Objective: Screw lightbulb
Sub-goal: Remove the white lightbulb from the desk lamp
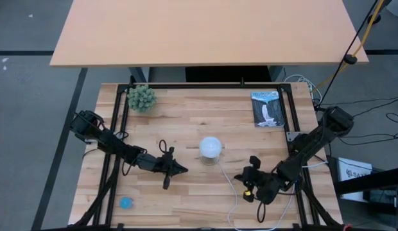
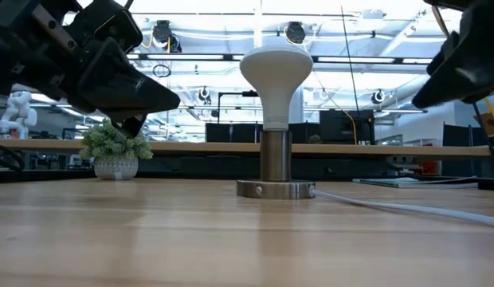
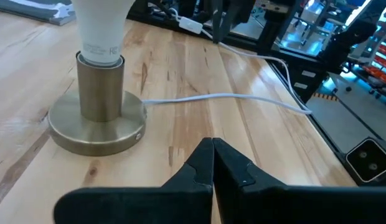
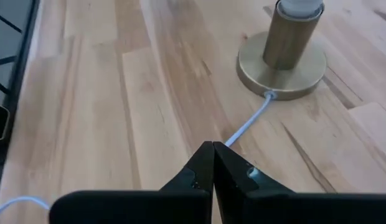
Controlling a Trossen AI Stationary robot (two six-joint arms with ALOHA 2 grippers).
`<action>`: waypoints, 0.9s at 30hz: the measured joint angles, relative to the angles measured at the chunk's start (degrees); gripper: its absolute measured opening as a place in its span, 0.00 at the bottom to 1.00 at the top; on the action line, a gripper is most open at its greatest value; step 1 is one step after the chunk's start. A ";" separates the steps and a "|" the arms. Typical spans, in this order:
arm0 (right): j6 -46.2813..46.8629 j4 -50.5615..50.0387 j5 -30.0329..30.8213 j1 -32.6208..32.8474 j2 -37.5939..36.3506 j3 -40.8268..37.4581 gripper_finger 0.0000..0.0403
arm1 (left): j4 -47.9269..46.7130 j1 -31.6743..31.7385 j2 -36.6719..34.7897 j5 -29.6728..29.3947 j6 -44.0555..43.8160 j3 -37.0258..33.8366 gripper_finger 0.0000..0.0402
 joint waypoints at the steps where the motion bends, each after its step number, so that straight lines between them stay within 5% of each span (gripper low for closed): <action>1: 0.06 0.17 -0.01 0.00 0.49 0.00 0.00 | -0.17 0.00 0.00 0.00 0.00 0.00 0.00; 16: -0.34 5.14 8.79 -1.54 1.90 0.00 0.00 | 4.13 1.65 0.00 -0.24 0.33 0.00 0.00; 27: -11.14 23.52 8.76 -6.52 8.96 0.02 0.00 | 4.80 5.69 0.00 -0.76 6.84 2.21 0.00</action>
